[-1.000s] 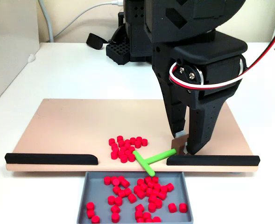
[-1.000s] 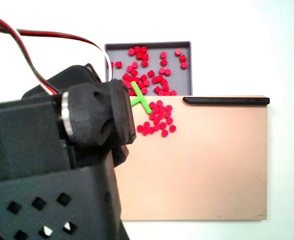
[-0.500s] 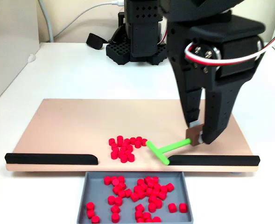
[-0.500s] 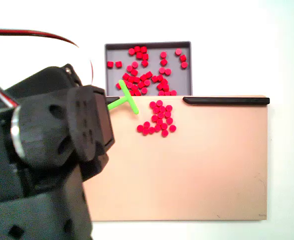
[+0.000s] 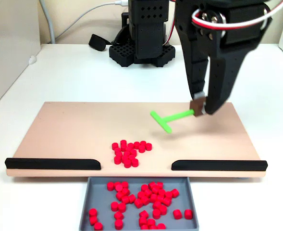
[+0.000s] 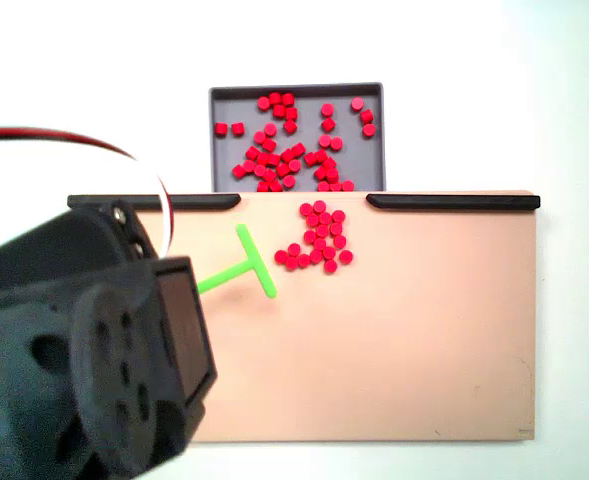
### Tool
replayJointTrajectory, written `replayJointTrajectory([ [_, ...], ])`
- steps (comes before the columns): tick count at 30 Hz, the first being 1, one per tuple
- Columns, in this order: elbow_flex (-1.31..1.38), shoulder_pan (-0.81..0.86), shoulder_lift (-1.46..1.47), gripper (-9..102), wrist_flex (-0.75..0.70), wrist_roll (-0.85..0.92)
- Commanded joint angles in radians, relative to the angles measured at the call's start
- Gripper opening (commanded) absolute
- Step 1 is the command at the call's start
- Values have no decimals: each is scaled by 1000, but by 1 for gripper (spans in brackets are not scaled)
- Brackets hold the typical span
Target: Push granules from left to the grey container
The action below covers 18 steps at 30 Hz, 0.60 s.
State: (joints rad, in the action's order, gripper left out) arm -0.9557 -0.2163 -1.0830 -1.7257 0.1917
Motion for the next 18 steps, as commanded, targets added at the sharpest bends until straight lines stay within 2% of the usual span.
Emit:
replayJointTrajectory([
  [1, -132, -29, -161, 0, -3, 12],
  [5, -314, -71, -322, 0, -3, 80],
  [9, -469, -124, -469, 0, -3, 222],
  [18, -517, -114, -574, 0, -2, 747],
])
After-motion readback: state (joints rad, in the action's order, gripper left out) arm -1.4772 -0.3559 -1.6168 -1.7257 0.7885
